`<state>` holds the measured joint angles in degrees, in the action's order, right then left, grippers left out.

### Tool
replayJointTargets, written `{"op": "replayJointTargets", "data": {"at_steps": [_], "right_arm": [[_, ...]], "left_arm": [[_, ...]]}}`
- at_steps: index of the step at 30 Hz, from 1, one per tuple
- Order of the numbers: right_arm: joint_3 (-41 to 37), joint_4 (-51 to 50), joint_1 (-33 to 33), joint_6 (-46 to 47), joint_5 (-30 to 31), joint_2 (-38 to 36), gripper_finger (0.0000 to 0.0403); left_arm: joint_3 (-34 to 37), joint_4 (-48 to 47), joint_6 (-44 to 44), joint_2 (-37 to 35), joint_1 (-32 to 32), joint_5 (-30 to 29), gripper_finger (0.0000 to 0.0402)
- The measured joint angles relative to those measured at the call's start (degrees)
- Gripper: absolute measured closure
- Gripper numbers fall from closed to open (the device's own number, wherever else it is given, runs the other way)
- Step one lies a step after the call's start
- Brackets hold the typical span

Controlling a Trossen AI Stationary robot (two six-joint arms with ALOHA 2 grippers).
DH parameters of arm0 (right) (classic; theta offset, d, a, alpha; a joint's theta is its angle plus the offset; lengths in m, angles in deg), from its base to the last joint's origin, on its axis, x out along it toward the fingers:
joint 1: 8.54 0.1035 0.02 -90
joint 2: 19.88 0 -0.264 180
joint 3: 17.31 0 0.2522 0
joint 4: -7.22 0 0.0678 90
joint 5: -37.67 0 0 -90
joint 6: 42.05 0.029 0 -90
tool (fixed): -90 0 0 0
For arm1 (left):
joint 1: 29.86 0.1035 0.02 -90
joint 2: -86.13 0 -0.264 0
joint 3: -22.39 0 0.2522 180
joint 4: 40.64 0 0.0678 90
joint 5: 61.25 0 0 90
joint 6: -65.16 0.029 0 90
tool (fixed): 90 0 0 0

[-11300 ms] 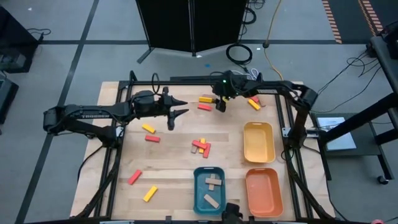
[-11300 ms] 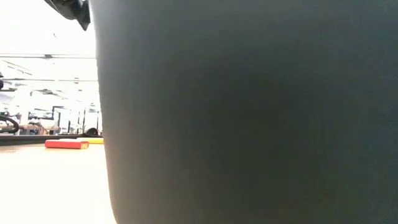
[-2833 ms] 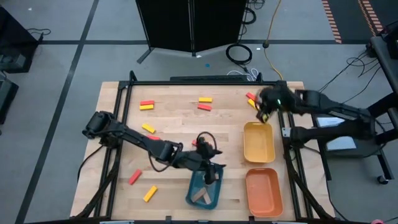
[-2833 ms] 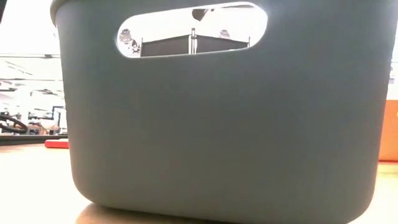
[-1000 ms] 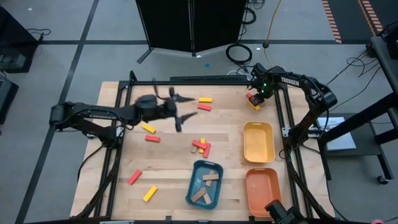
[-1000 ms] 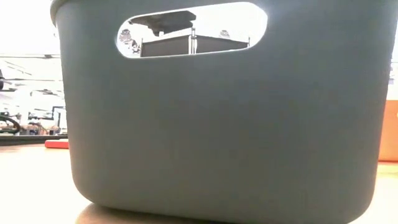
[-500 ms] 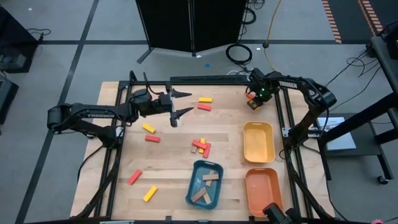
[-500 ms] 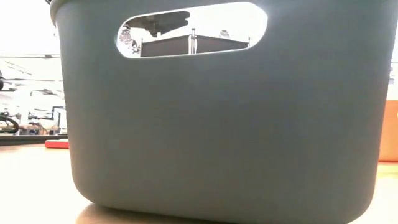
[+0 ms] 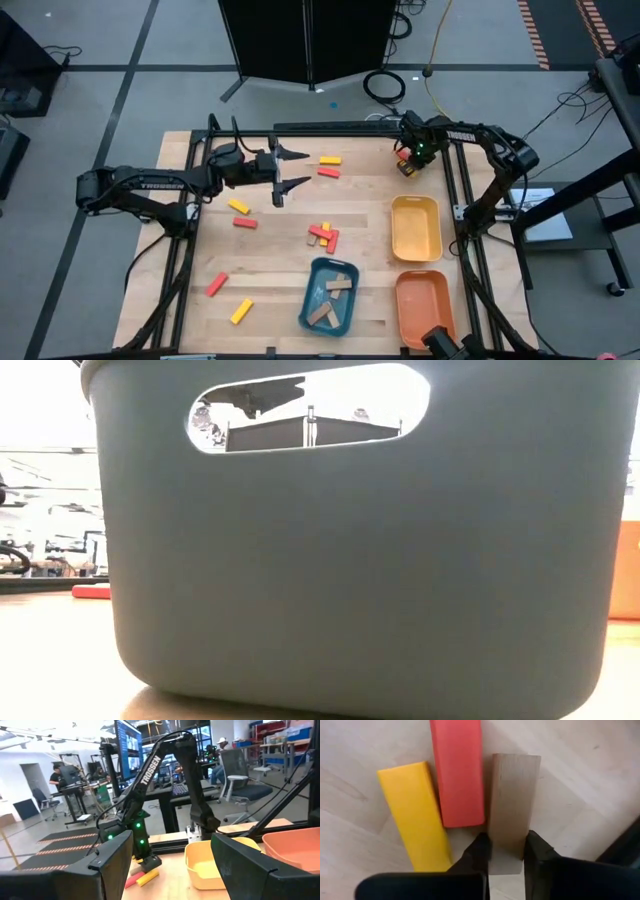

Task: Sort blocks
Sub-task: Put the brown block into the blue bin

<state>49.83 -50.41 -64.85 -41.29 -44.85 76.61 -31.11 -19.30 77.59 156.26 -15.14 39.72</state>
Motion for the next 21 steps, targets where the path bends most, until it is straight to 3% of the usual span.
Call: {"op": "replayJointTargets", "data": {"at_steps": [7, 11, 15, 21], "right_arm": [[0.8, -1.3, 0.0, 0.3, 0.1, -8.0, 0.0384], [1.3, -1.2, 0.9, 1.5, -0.5, -14.8, 0.0385], [1.3, 0.6, 3.7, 1.7, -7.0, -21.0, 0.0386], [1.3, 10.5, 12.4, 1.7, -19.2, -26.1, 0.0386]], "left_arm": [[-0.1, 2.5, -0.4, 1.9, 0.0, 2.3, 0.0137], [-0.1, 10.6, -4.4, 6.6, 0.4, 5.6, 0.0137], [-0.1, 21.5, -11.0, 13.6, 1.4, 10.1, 0.0137], [-0.1, 33.8, -22.2, 21.9, 3.2, 11.0, 0.0137]]}}
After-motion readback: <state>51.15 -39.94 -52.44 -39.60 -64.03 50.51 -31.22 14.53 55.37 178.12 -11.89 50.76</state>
